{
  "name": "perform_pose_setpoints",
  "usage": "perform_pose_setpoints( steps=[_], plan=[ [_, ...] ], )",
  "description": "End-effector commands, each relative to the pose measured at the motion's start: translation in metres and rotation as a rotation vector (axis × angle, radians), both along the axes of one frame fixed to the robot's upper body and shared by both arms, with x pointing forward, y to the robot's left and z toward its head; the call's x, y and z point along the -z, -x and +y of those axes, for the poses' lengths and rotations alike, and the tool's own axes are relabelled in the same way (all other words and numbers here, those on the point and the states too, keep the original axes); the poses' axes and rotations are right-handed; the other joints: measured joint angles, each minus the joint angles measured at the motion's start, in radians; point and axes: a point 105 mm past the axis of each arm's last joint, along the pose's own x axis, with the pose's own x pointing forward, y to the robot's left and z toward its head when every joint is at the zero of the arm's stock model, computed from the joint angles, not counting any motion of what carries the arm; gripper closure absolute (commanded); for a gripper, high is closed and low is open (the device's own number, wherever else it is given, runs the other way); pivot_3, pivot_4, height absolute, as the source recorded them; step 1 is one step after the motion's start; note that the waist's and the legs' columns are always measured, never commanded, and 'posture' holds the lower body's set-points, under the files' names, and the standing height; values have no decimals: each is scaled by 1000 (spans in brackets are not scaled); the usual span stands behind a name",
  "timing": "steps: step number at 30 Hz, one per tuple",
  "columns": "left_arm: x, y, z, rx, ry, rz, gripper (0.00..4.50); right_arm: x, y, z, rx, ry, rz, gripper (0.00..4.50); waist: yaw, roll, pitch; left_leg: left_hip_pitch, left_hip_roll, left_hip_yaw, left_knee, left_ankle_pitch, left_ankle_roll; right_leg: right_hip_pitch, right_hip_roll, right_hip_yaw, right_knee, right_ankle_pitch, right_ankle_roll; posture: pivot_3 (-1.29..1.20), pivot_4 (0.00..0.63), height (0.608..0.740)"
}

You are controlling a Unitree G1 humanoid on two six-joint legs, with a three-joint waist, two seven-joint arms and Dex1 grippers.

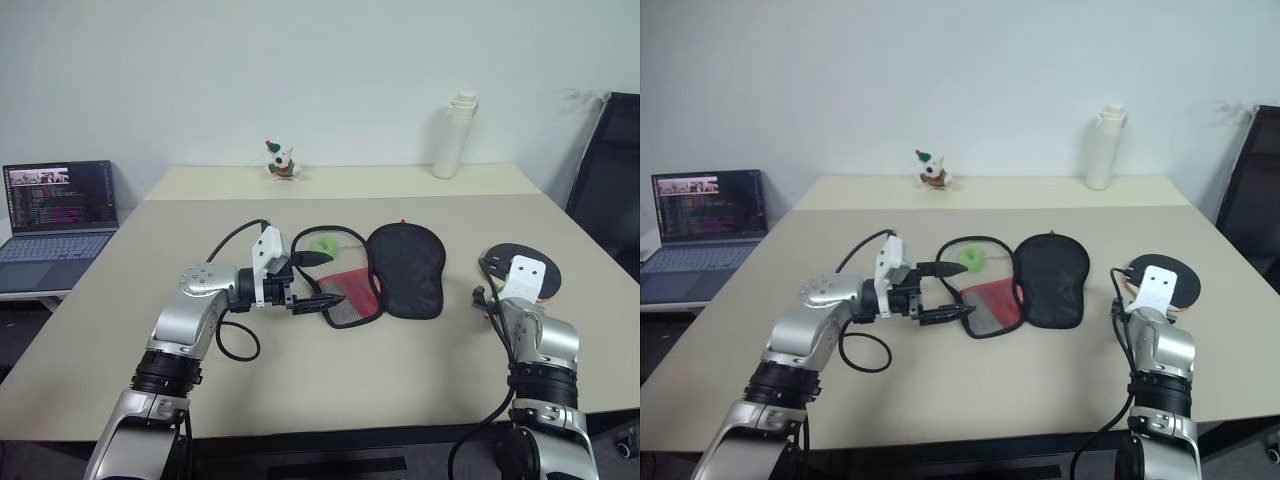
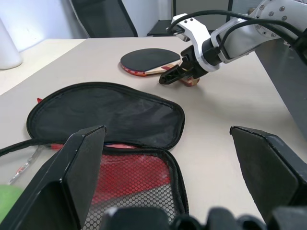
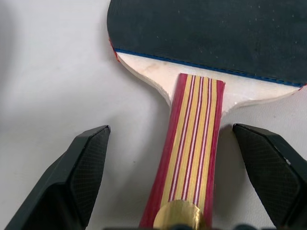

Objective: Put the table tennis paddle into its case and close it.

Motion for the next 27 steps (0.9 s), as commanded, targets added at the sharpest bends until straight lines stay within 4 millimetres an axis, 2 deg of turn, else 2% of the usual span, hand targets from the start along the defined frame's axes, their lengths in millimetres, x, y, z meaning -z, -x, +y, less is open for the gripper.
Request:
perform_pose_setpoints(
  steps=[1,4,7,13,15,16,23,27],
  plan=[
    [-9,-1,1,-5,6,-44,0,-11,-6,-11,22,5,-33,22,0,0,0,0,0,0,0,0,0,0,0,0,0,0,0,0,150,740],
    [-9,-1,1,-4,3,-45,0,-10,-8,-21,30,13,-14,22,0,0,0,1,0,0,1,0,0,1,0,0,0,0,0,0,150,740],
    [-9,-2,1,-4,0,-45,0,-8,-9,-27,32,20,2,627,0,0,0,1,0,0,1,0,0,2,-1,0,0,0,0,0,150,740],
    [-8,-2,1,-3,-7,-44,0,-4,-9,-32,45,14,16,2672,2,0,0,0,0,0,1,0,0,2,-1,0,-1,0,1,0,150,740],
    [-8,-2,2,-4,-9,-44,0,-2,-9,-33,49,12,17,3276,2,0,0,0,0,0,1,0,0,2,-1,0,-1,0,1,0,150,740],
    [-8,-2,2,-4,-10,-44,0,-2,-9,-34,49,13,18,3409,2,0,0,0,0,0,1,0,0,2,-1,0,-1,0,1,0,150,740],
    [-7,-1,2,-2,-17,-43,0,-11,-8,-51,15,61,22,3409,5,0,0,1,0,0,1,0,0,2,-2,0,-1,1,1,0,150,740],
    [-6,1,2,5,-19,-39,0,-20,-9,-39,-162,67,32,3409,5,0,0,-1,-1,1,1,0,0,1,-3,0,-2,0,1,0,150,740]
  ],
)
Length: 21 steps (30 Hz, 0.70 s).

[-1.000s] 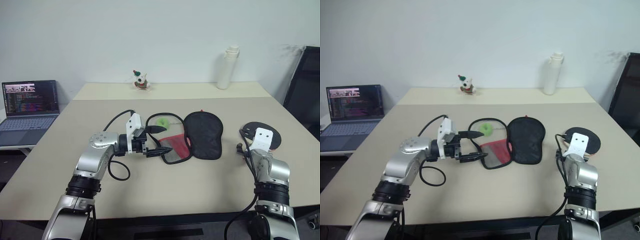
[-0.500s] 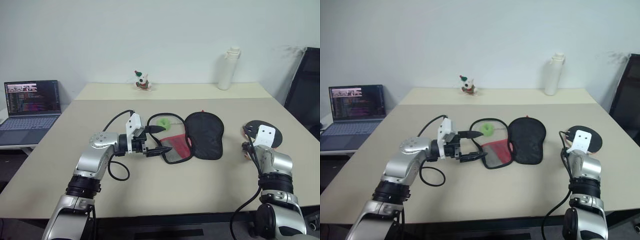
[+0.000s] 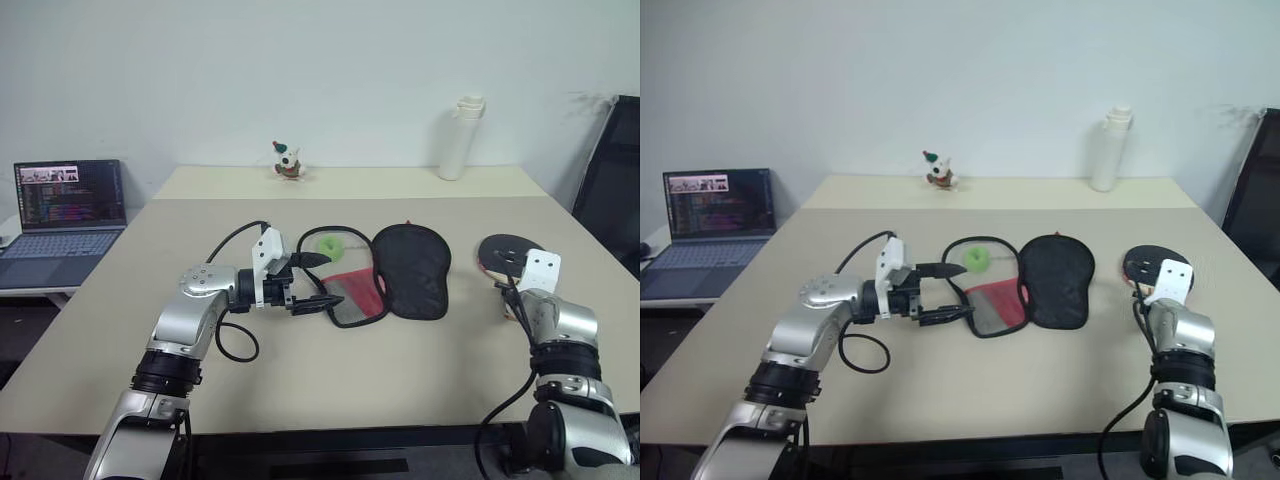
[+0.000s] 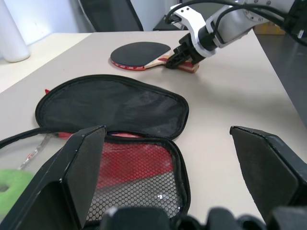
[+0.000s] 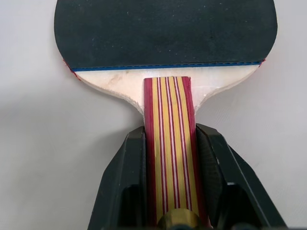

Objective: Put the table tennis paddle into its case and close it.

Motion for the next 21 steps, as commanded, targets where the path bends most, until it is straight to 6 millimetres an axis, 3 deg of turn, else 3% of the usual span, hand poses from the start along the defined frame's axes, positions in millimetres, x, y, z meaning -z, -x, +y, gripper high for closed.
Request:
perform_pose_setpoints(
  steps=[1,8,11,15,21],
  plan=[
    [-10,3,-1,14,-1,-44,0,-16,3,6,-153,33,-10,3409,-2,0,0,0,0,0,-1,0,0,0,0,0,-1,0,0,0,150,740],
    [-8,7,-4,39,-3,-34,0,-12,33,15,-357,47,99,3409,-7,1,0,0,2,-1,-3,0,1,-2,4,0,-1,-1,-1,0,150,740],
    [-7,10,-8,64,-6,-28,0,-7,61,25,-460,30,151,3409,-3,1,0,0,2,-1,-3,0,1,-2,5,-1,-1,-1,-1,0,150,740],
    [-7,11,-9,75,-11,-26,0,-1,84,20,-473,34,202,3409,-5,1,0,0,2,-1,-1,-1,1,-1,4,-1,0,-1,-1,0,150,740],
    [-6,11,-12,85,-16,-24,0,10,94,19,-490,10,229,3409,-4,0,0,1,1,-1,-1,0,1,0,4,-2,0,-1,-1,0,150,740]
  ],
)
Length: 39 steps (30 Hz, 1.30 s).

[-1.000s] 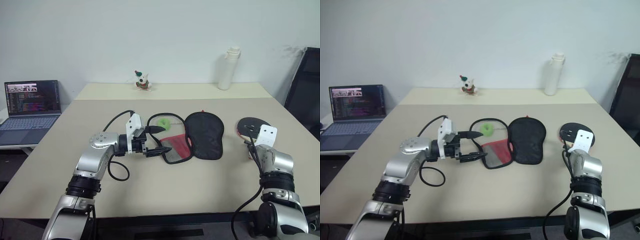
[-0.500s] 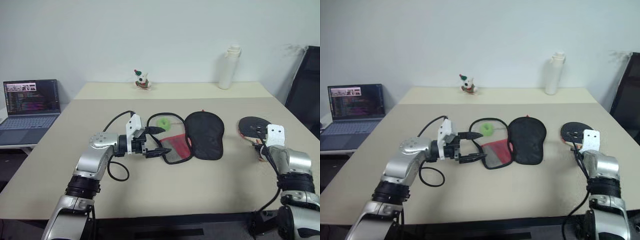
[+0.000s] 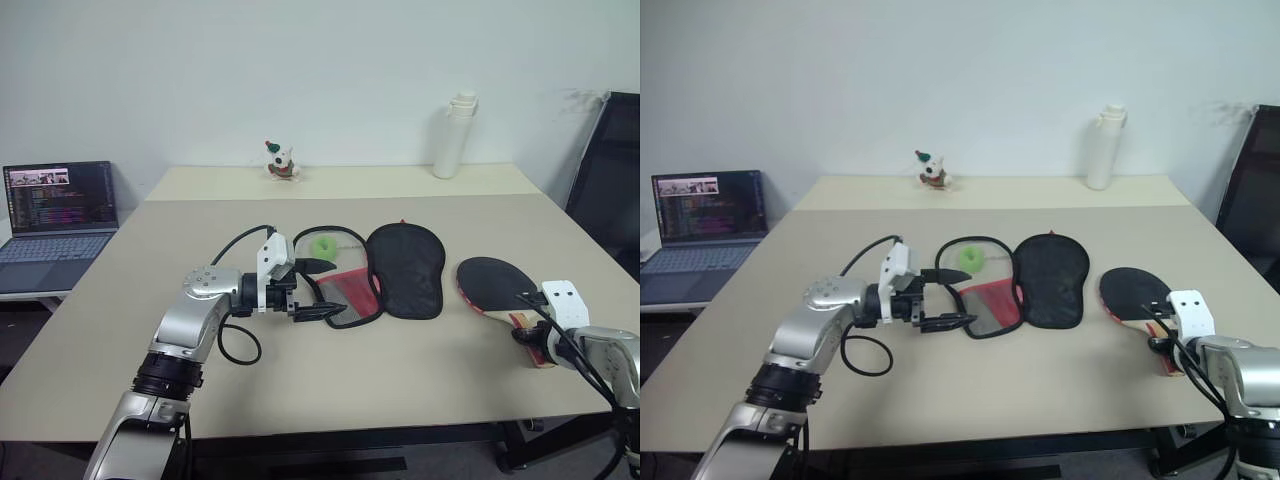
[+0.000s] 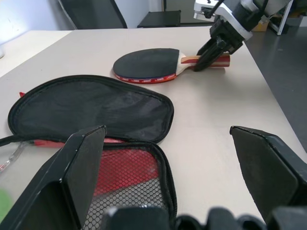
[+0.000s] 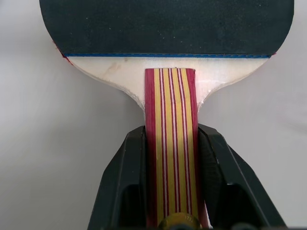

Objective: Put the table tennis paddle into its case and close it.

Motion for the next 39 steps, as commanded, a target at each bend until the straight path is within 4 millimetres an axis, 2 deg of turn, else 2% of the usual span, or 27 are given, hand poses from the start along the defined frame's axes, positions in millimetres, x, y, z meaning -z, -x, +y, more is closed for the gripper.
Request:
perform_pose_setpoints(
  steps=[1,6,15,19,22,25,26,32,34,36,39],
  plan=[
    [-11,3,-6,36,6,-43,0,3,3,5,-30,-28,9,3059,0,0,0,0,0,0,0,0,0,0,0,0,0,0,0,0,150,740],
    [-11,3,-6,35,5,-48,0,1,-7,5,-22,-33,-1,1661,-3,0,0,0,0,0,0,0,0,0,0,1,0,0,0,0,150,740],
    [-10,3,-3,23,2,-48,0,1,-30,7,-18,-38,-27,1661,-7,-3,-1,4,0,4,1,0,0,2,0,2,1,1,1,0,150,740],
    [-9,3,-2,18,1,-49,0,2,-33,9,-26,-39,-28,1661,-10,-5,-2,6,0,6,1,0,0,2,0,3,2,1,2,0,150,740],
    [-9,4,0,9,-1,-50,0,3,-34,6,-14,-30,-31,2266,-12,-6,-3,6,0,8,1,0,0,2,0,4,2,2,2,0,150,740],
    [-8,4,1,6,-2,-49,0,2,-35,2,8,-20,-49,3222,-12,-6,-3,7,0,8,1,0,0,2,0,5,2,2,2,0,150,740],
    [-8,4,1,5,-2,-49,0,0,-36,1,13,-14,-62,3412,-12,-7,-3,6,0,9,1,0,0,2,0,5,2,2,2,0,150,740],
    [-8,4,1,3,-3,-51,0,-23,-45,-3,46,8,-175,3410,-11,-7,-3,6,0,12,1,0,0,2,-1,6,2,2,3,0,150,740],
    [-8,4,1,2,-3,-51,0,-38,-50,-5,84,0,-236,3410,-11,-5,-2,6,0,13,1,0,0,1,-1,6,2,2,3,0,150,740],
    [-7,4,1,3,-6,-50,0,-58,-54,0,105,-28,-299,3410,-11,-4,-1,4,0,13,1,0,0,-1,-1,7,2,2,3,0,150,740],
    [-7,4,1,3,-5,-49,0,-80,-59,24,98,-84,-368,3410,-10,-2,0,0,0,13,0,0,0,-5,-1,7,2,2,3,0,150,740]
  ],
)
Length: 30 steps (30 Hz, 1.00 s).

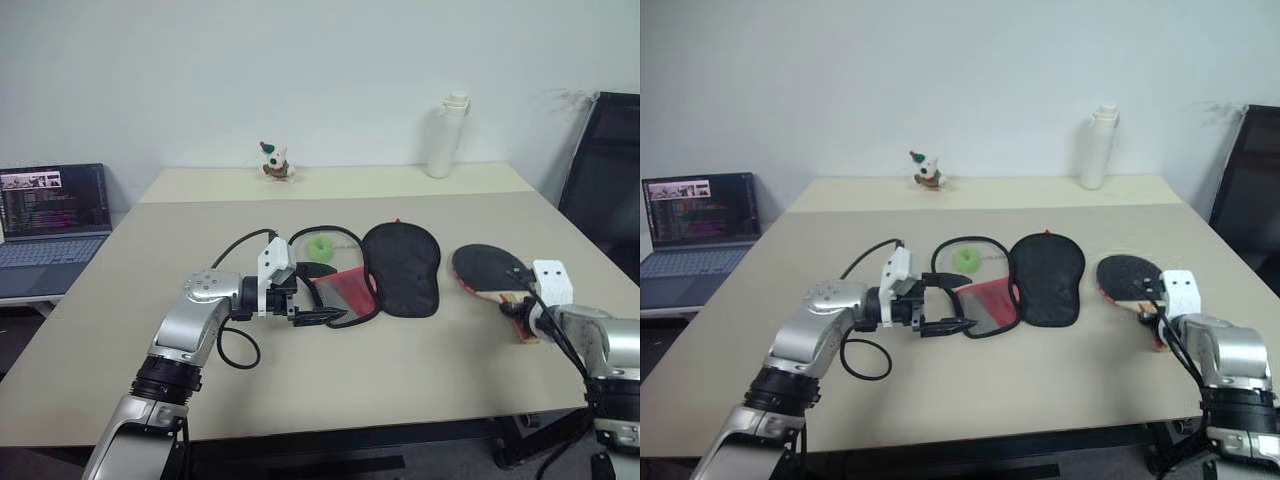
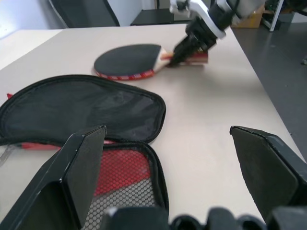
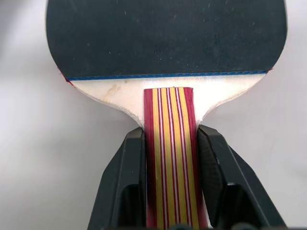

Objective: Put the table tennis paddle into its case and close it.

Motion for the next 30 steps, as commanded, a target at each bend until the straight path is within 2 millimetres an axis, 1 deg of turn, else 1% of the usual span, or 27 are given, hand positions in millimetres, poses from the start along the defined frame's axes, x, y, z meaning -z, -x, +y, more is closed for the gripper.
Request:
perform_pose_setpoints(
  steps=[1,3,6,8,12,14,15,16,18,21,26,30],
  plan=[
    [-11,2,0,4,10,-48,0,-55,-8,24,-7,-33,-188,3410,0,0,0,-1,0,0,-1,0,0,-1,0,0,0,0,0,0,150,740],
    [-11,2,-1,6,11,-47,0,-62,-11,42,-26,-59,-216,3410,0,0,0,-2,1,0,-1,0,0,-3,1,0,0,0,0,0,150,740],
    [-10,2,-1,8,11,-45,0,-63,-15,72,-52,-109,-221,3410,6,0,0,-2,1,-1,-1,0,0,-3,1,2,1,0,0,0,150,740],
    [-10,2,-1,8,11,-45,0,-59,-18,94,-78,-152,-209,3410,9,0,0,-2,1,-1,-1,0,0,-3,0,2,1,0,0,0,150,740],
    [-9,2,-3,7,14,-45,0,-52,-25,129,-103,-209,-204,3410,10,1,0,-3,1,-1,-1,0,0,-3,-1,2,1,0,-1,0,150,740],
    [-10,4,-3,4,18,-46,0,-47,-30,156,-130,-251,-203,3410,9,1,1,-3,0,-1,-1,0,0,-3,-1,2,1,0,-1,0,150,740],
    [-10,5,-2,3,19,-47,0,-45,-31,163,-137,-260,-202,3410,9,1,1,-3,0,-1,-1,0,0,-4,-1,2,1,0,-1,0,150,740],
    [-10,5,-2,1,19,-47,0,-44,-32,166,-140,-263,-201,3410,8,1,1,-3,0,-1,-1,0,0,-4,-1,2,1,0,-1,0,150,740],
    [-9,5,-1,-5,18,-47,0,-38,-36,166,-134,-255,-195,3410,8,1,1,-3,0,-1,-1,0,0,-4,-1,2,1,1,-1,0,150,740],
    [-9,5,0,-13,17,-47,0,-31,-41,163,-124,-237,-186,3410,12,1,1,-3,0,-1,-1,0,0,-4,-2,1,1,1,-2,0,150,740],
    [-8,6,1,-18,17,-46,0,-25,-49,158,-107,-200,-184,3410,9,1,1,-3,0,-1,-1,0,0,-4,-2,1,1,3,-4,0,150,740],
    [-7,7,1,-20,17,-43,0,-20,-52,163,-117,-191,-170,3410,7,1,1,-3,0,-1,-1,0,0,-5,-1,1,2,3,-5,0,150,740]
  ],
)
